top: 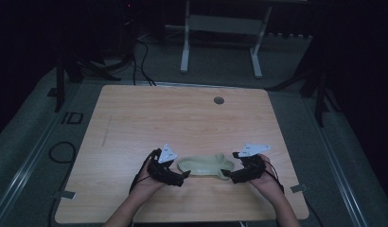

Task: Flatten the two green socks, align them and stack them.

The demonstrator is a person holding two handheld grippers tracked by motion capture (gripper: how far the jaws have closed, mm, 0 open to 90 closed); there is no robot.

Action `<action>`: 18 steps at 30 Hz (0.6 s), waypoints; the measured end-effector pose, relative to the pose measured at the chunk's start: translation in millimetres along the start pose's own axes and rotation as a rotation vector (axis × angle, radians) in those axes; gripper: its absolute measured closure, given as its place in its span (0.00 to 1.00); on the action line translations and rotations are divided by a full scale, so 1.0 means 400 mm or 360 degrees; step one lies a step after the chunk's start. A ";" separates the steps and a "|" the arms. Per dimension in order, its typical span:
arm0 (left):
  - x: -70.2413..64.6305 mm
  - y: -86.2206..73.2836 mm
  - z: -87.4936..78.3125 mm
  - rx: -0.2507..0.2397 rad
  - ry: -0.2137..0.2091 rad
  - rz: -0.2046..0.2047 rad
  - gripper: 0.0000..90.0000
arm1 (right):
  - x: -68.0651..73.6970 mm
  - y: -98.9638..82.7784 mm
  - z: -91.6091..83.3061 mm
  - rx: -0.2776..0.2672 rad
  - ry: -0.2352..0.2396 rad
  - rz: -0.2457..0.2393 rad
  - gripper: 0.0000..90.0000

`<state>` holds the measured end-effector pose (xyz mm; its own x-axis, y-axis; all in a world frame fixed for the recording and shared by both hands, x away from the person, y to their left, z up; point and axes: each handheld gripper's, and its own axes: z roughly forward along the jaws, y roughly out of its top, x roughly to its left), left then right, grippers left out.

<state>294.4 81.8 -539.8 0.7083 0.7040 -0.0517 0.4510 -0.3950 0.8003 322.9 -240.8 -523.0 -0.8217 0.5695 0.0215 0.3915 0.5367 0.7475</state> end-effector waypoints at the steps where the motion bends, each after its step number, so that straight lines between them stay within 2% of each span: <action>1: 0.003 -0.004 -0.002 0.0000 0.0005 -0.0024 0.02 | 0.001 -0.002 -0.002 -0.0001 -0.0018 -0.0004 0.16; 4: 0.009 -0.015 -0.005 0.0007 0.0013 -0.0055 0.02 | 0.000 -0.010 -0.003 0.0005 -0.0045 -0.0002 0.16; 9: 0.016 -0.038 -0.016 0.0021 0.0005 -0.0058 0.02 | -0.004 -0.024 -0.008 -0.0022 -0.0117 0.0023 0.16; 14: 0.040 -0.059 -0.036 -0.0015 0.0000 -0.0178 0.02 | -0.008 -0.039 -0.015 -0.0023 -0.0144 0.0038 0.16; 18: 0.054 -0.071 -0.054 -0.0025 0.0039 -0.0201 0.02 | -0.010 -0.048 -0.019 -0.0016 -0.0161 0.0051 0.16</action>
<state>285.1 121.2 -550.9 0.6329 0.7618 -0.1383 0.5271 -0.2932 0.7976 315.6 -258.1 -532.5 -0.7627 0.6464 -0.0211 0.4125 0.5113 0.7539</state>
